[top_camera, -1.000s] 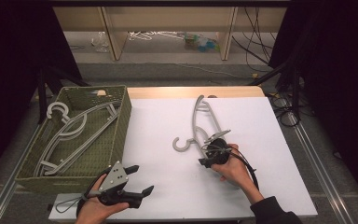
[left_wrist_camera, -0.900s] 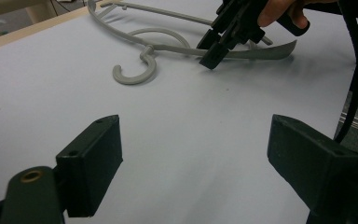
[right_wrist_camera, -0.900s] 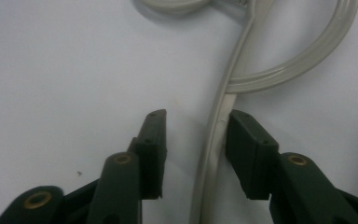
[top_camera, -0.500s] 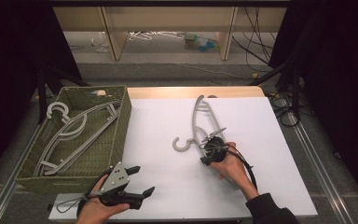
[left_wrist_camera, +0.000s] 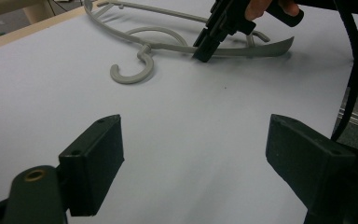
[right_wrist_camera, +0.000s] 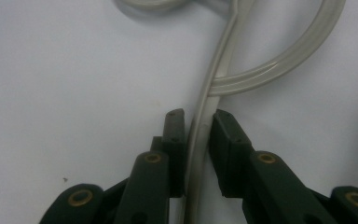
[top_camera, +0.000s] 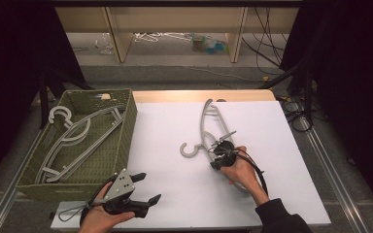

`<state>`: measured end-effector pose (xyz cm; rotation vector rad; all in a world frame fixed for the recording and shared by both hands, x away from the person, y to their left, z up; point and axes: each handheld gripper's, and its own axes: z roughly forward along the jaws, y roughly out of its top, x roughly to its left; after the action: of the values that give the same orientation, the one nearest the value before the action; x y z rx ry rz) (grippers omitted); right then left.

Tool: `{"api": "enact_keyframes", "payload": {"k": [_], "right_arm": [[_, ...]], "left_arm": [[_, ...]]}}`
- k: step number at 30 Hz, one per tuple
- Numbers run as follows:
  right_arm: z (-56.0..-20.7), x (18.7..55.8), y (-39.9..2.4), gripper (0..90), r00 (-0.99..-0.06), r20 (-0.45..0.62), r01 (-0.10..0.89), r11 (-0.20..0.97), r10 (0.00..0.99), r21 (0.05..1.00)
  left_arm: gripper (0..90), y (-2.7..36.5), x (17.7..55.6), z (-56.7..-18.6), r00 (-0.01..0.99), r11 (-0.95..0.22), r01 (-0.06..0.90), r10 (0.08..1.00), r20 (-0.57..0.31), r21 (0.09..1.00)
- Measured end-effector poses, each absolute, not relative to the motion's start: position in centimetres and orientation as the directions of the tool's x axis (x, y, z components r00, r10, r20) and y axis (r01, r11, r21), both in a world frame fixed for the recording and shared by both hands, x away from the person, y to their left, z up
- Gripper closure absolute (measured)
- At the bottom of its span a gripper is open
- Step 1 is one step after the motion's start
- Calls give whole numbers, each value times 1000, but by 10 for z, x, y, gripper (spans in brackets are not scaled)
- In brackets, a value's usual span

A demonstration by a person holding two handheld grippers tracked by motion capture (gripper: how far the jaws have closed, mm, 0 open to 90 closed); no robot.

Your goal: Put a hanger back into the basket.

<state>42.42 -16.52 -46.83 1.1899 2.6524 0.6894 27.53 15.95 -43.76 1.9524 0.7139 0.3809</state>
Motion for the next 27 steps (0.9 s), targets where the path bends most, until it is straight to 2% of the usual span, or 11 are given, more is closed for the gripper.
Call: {"api": "enact_keyframes", "payload": {"k": [16,23,27], "right_arm": [[-468,423,-165,810,-664,45,676,573,747,464],[-466,424,-167,821,-704,22,634,614,710,470],[-457,421,-173,822,-711,52,627,598,702,499]], "left_arm": [[193,161,275,-436,780,-354,314,625,-27,881],[193,162,276,-436,778,-354,314,628,-25,881],[193,163,277,-436,779,-357,309,627,-19,882]]}}
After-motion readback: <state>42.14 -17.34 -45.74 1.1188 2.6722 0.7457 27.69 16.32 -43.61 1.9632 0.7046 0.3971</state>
